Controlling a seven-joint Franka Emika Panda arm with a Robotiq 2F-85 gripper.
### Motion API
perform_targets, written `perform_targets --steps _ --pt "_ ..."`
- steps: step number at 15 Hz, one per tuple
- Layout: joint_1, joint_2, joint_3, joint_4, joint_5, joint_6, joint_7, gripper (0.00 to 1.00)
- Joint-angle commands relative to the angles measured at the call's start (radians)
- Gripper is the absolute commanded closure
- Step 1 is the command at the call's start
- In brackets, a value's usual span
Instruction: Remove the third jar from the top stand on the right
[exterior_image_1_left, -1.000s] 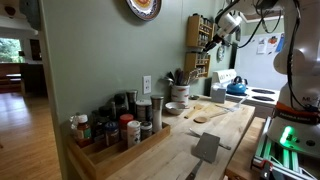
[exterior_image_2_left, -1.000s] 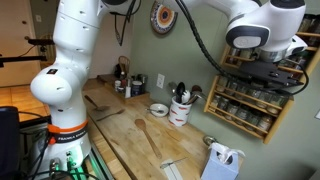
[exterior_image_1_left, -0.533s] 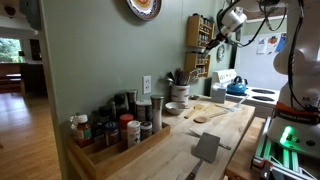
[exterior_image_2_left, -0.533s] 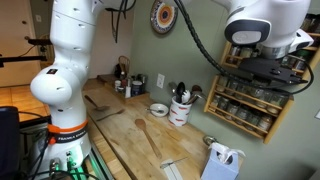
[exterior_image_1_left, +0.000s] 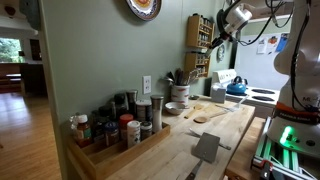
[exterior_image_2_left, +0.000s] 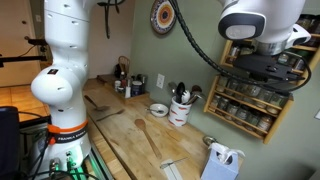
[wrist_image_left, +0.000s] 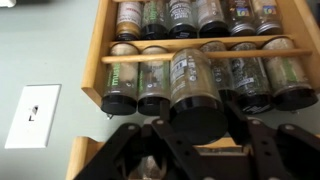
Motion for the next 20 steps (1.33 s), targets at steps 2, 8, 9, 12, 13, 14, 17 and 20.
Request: perform_targets --steps 2,8,9,12,13,14,17,20 --pt "0.053 -0.122 -0.016 -0.123 -0.134 -0.030 0.012 0.69" --pt "0.113 -0.225 -0.009 -0.252 -0.389 -0.096 0.084 0.69" --pt "0.124 -0.236 -0.006 -0.271 -0.425 -0.099 0.096 0.69" --pt "0.151 -0.267 0.011 -0.354 -0.556 -0.053 0.200 0.69" --pt "0.160 -0.271 0.017 -0.385 -0.597 -0.039 0.246 0.69" --pt "0.168 -0.274 0.021 -0.407 -0.625 -0.032 0.282 0.69" --pt "0.193 -0.269 0.037 -0.481 -0.677 0.025 0.407 0.69" --pt "0.218 -0.249 0.056 -0.559 -0.704 0.116 0.548 0.69"
